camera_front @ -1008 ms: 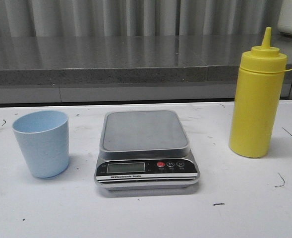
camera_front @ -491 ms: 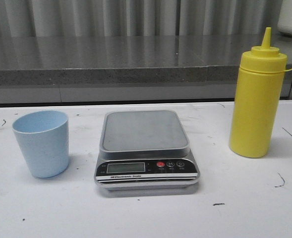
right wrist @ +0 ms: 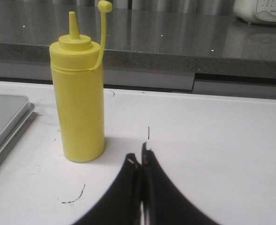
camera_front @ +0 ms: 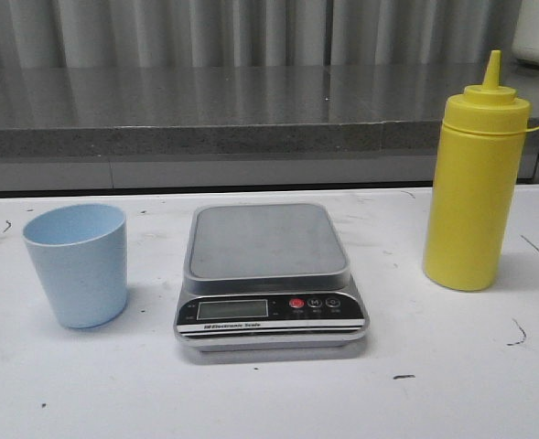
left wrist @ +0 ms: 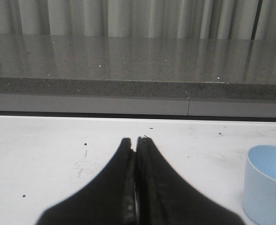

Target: Pour seasoning into cup on scale with both arms

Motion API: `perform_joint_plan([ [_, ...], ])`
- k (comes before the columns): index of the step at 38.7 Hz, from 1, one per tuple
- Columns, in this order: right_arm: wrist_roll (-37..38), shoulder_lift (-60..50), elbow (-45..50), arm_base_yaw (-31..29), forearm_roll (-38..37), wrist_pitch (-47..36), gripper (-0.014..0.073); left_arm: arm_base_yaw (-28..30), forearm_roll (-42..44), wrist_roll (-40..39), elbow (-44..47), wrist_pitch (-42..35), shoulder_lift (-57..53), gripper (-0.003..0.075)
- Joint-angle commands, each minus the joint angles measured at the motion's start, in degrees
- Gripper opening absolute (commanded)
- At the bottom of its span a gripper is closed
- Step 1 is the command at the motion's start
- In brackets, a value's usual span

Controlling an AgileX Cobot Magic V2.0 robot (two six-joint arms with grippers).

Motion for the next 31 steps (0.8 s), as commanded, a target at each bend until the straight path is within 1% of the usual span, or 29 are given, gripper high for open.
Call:
perform_joint_plan([
  [1,0.11,-1.01,-0.39,-0.34,0.32,-4.79,-0.0111,0.03,-0.09,-0.28,1.41,-5.48,-0.88,-0.002],
  [8,0.11,-1.01,-0.39,-0.34,0.32,-8.32,-0.0111,0.03,-0.09,-0.28,1.41,-10.5,-0.88,-0.002],
  [12,0.11,-1.01,-0.44,-0.34,0.32,-11.75,-0.0111,0.03,-0.09,-0.28,1.41,-11.14,-0.88,-0.002],
  [16,0.11,-1.01,-0.79,-0.34,0.32,-13.31,-0.0111,0.03,-0.19,-0.28,1.41,-13.41,-0.88,-0.002],
  [18,0.11,-1.01,-1.92,-0.34,0.32,-13.08,-0.0111,0.03,-0.72,-0.28,1.41,-16.34,-0.88,-0.002],
  [20,0.11,-1.01,-3.45,-0.34,0.32,-12.43,-0.0111,0.03,-1.26,-0.28,1.31,-21.44,-0.88,-0.002],
  [22,0.11,-0.97,-5.34,-0.34,0.32,-11.34,-0.0111,0.03,-1.81,-0.28,0.26,-23.55,-0.88,-0.002],
  [23,0.11,-0.97,-6.58,-0.34,0.32,-10.46,-0.0111,0.03,-1.81,-0.28,-1.0,-23.05,-0.88,-0.002],
  [28,0.11,0.39,-13.79,-0.34,0.32,-4.35,-0.0111,0.03,-1.81,-0.28,-9.54,-12.99,0.54,-0.002],
  [31,0.11,4.07,-18.75,-0.34,0.32,0.71,-0.0111,0.03,-1.48,-0.28,-16.24,-7.66,3.74,-0.002],
])
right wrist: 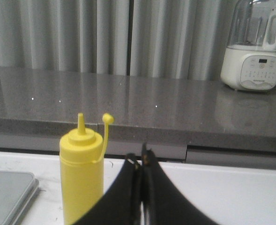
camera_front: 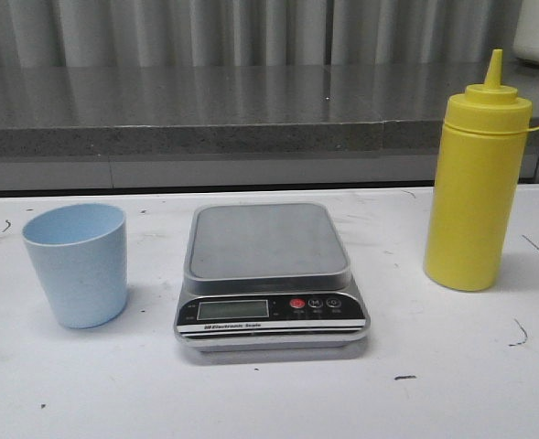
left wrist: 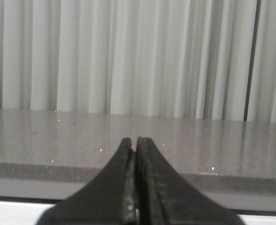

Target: Pour seasoning into cup on scale with both arms

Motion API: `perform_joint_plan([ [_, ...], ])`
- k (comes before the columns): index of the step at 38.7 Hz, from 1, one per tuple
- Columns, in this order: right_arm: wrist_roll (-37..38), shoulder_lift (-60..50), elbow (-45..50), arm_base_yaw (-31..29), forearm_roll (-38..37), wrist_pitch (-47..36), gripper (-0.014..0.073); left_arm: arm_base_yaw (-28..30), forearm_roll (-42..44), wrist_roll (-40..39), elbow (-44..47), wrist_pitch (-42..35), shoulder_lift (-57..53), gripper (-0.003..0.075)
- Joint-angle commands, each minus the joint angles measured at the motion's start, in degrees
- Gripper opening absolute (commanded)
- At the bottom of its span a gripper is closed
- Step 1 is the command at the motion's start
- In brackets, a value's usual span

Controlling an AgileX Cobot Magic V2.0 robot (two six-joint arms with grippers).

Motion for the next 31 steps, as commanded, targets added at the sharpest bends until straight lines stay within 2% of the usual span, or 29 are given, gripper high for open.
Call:
perform_joint_plan([
  [1,0.11,5.31,-8.15,-0.34,0.32,1.65,-0.0111,0.03,-0.13,-0.28,-9.62,2.68,4.7,-0.002],
  [8,0.11,18.12,-16.56,-0.34,0.32,6.29,-0.0111,0.03,-0.13,-0.28,-19.76,13.03,16.58,-0.002],
  [17,0.11,25.62,-19.16,-0.34,2.83,6.76,-0.0106,0.03,-0.35,-0.28,-21.73,14.04,22.14,-0.002],
  [20,0.11,25.95,-19.16,-0.34,2.83,6.76,-0.0057,0.03,-0.59,-0.28,-21.73,14.31,22.24,-0.0019],
  [23,0.11,25.95,-19.16,-0.34,2.83,6.61,0.0053,0.03,-0.59,-0.28,-21.73,14.31,22.24,0.0005],
  [26,0.11,25.95,-19.16,-0.34,2.83,6.53,0.022,0.03,-0.59,-0.28,-21.73,14.4,22.24,0.0122],
  [27,0.11,25.95,-19.16,-0.34,2.83,6.59,0.0289,0.03,-0.59,-0.28,-21.73,14.4,22.24,0.019],
  [29,0.11,25.95,-19.16,-0.34,2.83,6.59,0.0423,0.03,-0.59,-0.28,-21.73,14.29,22.24,0.0357],
  [31,0.11,25.95,-19.16,-0.34,2.83,6.53,0.0554,0.03,-0.59,-0.28,-21.73,14.2,22.37,0.0559],
])
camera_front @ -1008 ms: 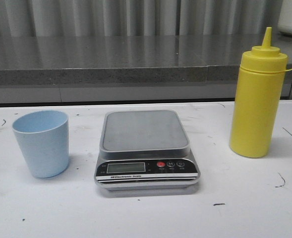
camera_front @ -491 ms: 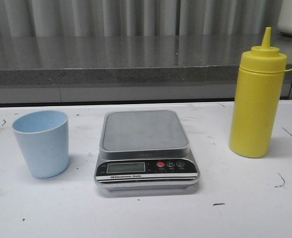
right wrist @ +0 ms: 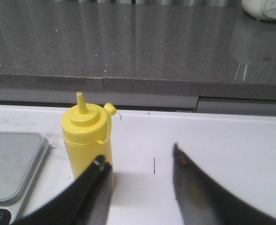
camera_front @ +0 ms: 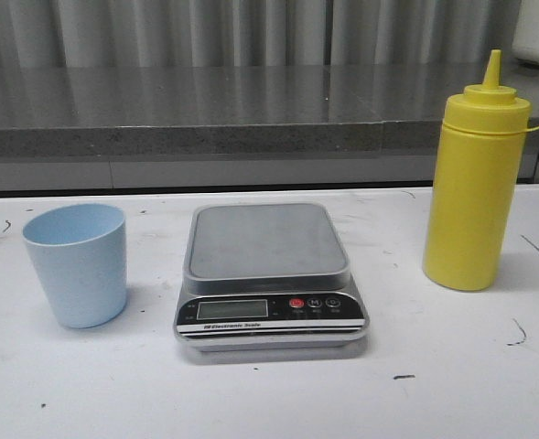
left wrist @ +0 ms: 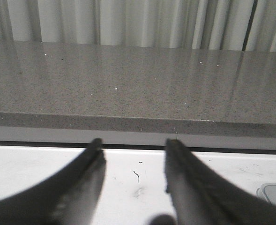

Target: Pour seasoning into cup on scale with both arms

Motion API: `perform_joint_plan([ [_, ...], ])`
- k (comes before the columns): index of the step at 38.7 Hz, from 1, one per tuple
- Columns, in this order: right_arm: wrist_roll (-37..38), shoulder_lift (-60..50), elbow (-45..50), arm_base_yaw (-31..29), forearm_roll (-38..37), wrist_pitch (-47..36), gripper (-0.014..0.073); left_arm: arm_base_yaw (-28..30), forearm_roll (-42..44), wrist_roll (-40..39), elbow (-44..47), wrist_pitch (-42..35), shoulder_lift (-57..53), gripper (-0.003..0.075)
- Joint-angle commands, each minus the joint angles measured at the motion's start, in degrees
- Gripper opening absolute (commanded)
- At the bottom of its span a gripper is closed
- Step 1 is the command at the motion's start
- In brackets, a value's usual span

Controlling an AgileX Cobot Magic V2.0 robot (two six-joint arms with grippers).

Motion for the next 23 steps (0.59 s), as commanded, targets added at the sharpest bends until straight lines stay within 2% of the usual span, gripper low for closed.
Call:
perform_joint_plan([
  [1,0.11,0.68,-2.13,-0.34,0.36,-4.34,0.0599,0.03,-0.59,-0.28,-2.08,-4.36,1.1,0.0633],
  [3,0.11,0.68,-2.13,-0.34,0.36,-4.34,0.0603,0.03,-0.74,-0.28,-2.08,-4.36,1.32,0.0706],
  [7,0.11,0.68,-2.13,-0.34,0.36,-4.39,0.0594,-0.1,-4.67,-0.28,-2.08,-5.38,2.92,0.0655],
  [11,0.11,0.68,-2.13,-0.34,0.36,-4.39,0.0594,-2.09,-5.77,-0.28,-2.86,-5.14,9.43,0.0611],
  [17,0.11,0.68,-2.13,-0.34,0.36,-4.39,0.0594,-10.26,-5.66,-0.18,-9.14,-0.3,23.5,0.0576],
  [23,0.11,0.68,-2.13,-0.34,0.36,-4.34,0.0594,-19.32,-1.96,-0.21,-19.82,9.45,40.28,0.0565],
])
